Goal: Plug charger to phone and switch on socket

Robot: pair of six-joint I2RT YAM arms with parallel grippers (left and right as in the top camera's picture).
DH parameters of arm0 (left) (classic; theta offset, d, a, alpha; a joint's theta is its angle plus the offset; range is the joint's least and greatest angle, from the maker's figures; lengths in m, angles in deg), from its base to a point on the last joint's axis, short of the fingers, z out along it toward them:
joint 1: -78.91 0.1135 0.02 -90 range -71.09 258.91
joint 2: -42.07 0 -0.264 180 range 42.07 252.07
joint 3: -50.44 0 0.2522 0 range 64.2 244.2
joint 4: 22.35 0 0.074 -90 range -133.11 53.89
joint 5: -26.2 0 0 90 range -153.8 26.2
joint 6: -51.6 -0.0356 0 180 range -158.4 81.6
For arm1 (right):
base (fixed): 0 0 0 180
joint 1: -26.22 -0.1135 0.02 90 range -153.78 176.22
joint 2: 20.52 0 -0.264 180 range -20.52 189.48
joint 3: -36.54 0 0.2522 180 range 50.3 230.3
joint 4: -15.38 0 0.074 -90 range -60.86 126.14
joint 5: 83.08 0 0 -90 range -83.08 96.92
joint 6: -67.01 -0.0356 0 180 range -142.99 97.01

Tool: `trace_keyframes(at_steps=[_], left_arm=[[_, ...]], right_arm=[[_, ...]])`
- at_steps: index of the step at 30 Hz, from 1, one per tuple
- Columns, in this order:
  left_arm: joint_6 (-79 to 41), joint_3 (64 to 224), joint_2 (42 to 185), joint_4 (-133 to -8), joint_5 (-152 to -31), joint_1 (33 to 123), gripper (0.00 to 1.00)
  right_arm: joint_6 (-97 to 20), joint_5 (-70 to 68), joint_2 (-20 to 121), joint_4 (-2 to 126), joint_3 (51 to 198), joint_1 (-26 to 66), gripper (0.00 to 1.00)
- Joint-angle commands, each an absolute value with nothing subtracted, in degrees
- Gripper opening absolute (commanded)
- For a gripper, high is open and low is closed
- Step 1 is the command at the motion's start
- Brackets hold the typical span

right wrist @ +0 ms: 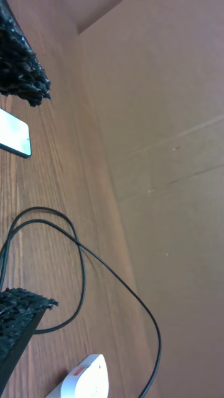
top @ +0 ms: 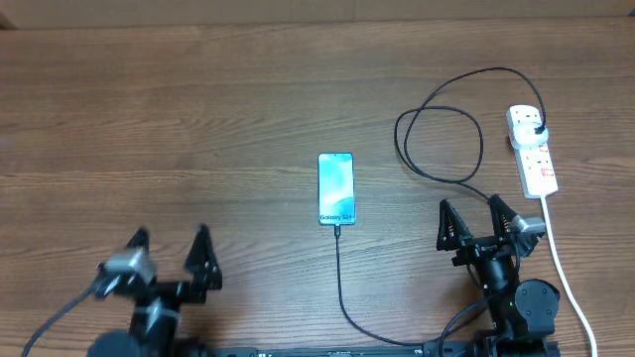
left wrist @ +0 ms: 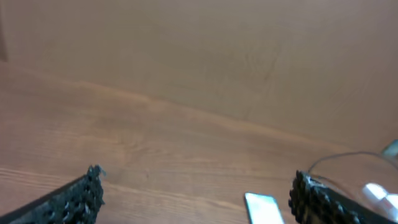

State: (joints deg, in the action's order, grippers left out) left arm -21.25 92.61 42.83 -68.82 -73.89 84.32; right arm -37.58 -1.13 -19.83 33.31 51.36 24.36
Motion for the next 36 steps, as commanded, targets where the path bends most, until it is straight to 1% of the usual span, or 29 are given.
trace_keyframes(at_steps=[1, 7, 10, 13, 20, 27, 29, 36], left_arm=[[-26.5, 85.1, 42.3, -63.2, -74.3, 82.2, 1.0], [-27.8, 70.5, 42.3, -43.9, -73.7, 78.5, 1.0], [-30.1, 66.1, 42.3, -38.7, -73.7, 77.7, 1.0], [-31.4, 64.5, 42.3, -39.2, -73.3, 77.7, 0.99], [-39.0, 64.5, 42.3, -39.9, -73.1, 77.7, 1.0], [-37.6, 64.5, 42.3, -39.9, -73.7, 77.7, 1.0], [-35.1, 64.5, 42.3, -39.7, -73.8, 77.7, 1.0], [-35.0, 64.5, 42.3, -39.7, -73.4, 78.1, 1.0]], right_arm=[[-37.6, -0.4, -20.3, 33.1, 50.7, 24.3, 1.0], [-37.6, -0.4, -20.3, 33.1, 50.7, 24.3, 1.0], [-37.6, -0.4, -20.3, 33.1, 50.7, 24.3, 1.0], [-37.6, -0.4, -20.3, 33.1, 50.7, 24.3, 1.0], [-37.6, -0.4, -20.3, 33.1, 50.7, 24.3, 1.0], [-37.6, -0.4, -20.3, 33.1, 50.7, 24.3, 1.0], [-37.6, -0.4, -20.3, 33.1, 50.7, 24.3, 1.0], [-37.6, -0.4, -20.3, 33.1, 50.7, 24.3, 1.0]])
